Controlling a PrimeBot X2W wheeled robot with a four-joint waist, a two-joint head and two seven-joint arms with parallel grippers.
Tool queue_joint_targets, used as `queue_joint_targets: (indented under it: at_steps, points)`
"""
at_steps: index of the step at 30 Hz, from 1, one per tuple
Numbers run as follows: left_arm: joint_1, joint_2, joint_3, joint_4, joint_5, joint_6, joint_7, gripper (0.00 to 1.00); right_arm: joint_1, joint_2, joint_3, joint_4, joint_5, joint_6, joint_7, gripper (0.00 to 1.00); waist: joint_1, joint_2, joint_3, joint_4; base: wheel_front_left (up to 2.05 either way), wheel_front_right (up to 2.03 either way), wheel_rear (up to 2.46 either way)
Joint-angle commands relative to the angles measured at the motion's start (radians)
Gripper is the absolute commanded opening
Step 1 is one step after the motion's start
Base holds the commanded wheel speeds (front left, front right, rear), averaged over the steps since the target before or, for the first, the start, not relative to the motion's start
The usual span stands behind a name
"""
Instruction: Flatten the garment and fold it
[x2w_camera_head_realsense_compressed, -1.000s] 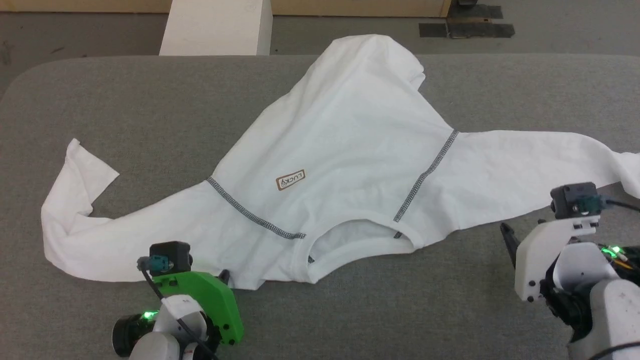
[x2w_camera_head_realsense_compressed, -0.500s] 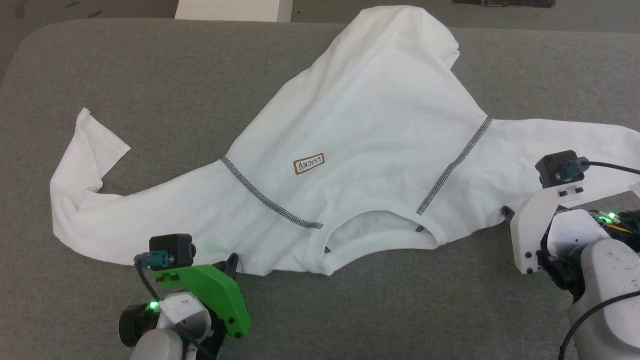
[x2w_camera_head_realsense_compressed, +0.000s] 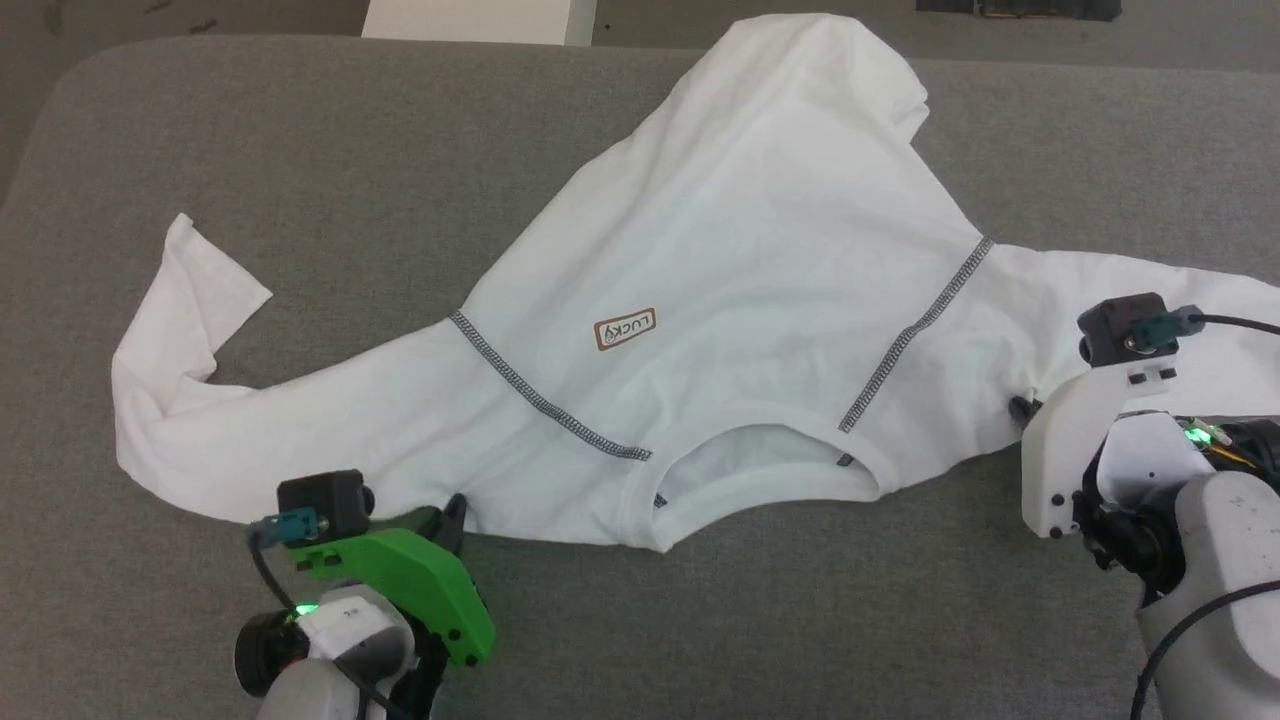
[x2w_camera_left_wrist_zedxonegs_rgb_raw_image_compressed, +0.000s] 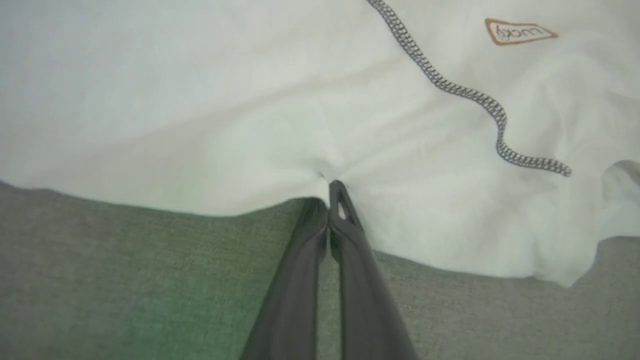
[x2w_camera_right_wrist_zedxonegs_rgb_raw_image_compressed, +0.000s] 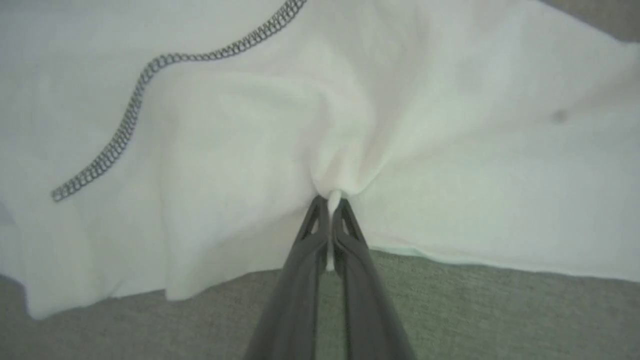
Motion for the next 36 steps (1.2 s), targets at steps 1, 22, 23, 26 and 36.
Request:
queue_joint_targets:
  at_steps: [1,22,23,26,36]
  points:
    - [-0.008,0.002,0.015,-0.002,-0.022,-0.007,-0.026,0.0,0.016,0.016,-0.013,-0.013,0.028,-0.001,-0.019,0.0,0.0,0.0,-0.018,-0.007,0.0,0.0,0.0]
    - [-0.435,0.121,0.101,-0.206,-0.146,-0.097,-0.044,0.0,-0.167,0.044,-0.235,-0.453,0.399,-0.001,0.198,0.0,0.0,0.0,-0.217,-0.065,0.0,0.0,0.0]
    - [-0.467,0.131,0.1,-0.21,-0.143,-0.098,-0.033,0.0,-0.195,0.05,-0.247,-0.466,0.405,-0.001,0.215,0.0,0.0,0.0,-0.22,-0.066,0.0,0.0,0.0]
    - [-0.555,0.156,0.098,-0.216,-0.134,-0.101,-0.01,0.0,-0.273,0.065,-0.274,-0.49,0.411,-0.001,0.255,0.0,0.0,0.0,-0.221,-0.067,0.0,0.0,0.0]
    - [-0.839,0.224,0.087,-0.094,-0.106,-0.107,0.058,0.0,-0.508,0.078,-0.319,-0.425,0.348,-0.001,0.361,0.0,0.0,0.0,-0.189,-0.058,0.0,0.0,0.0]
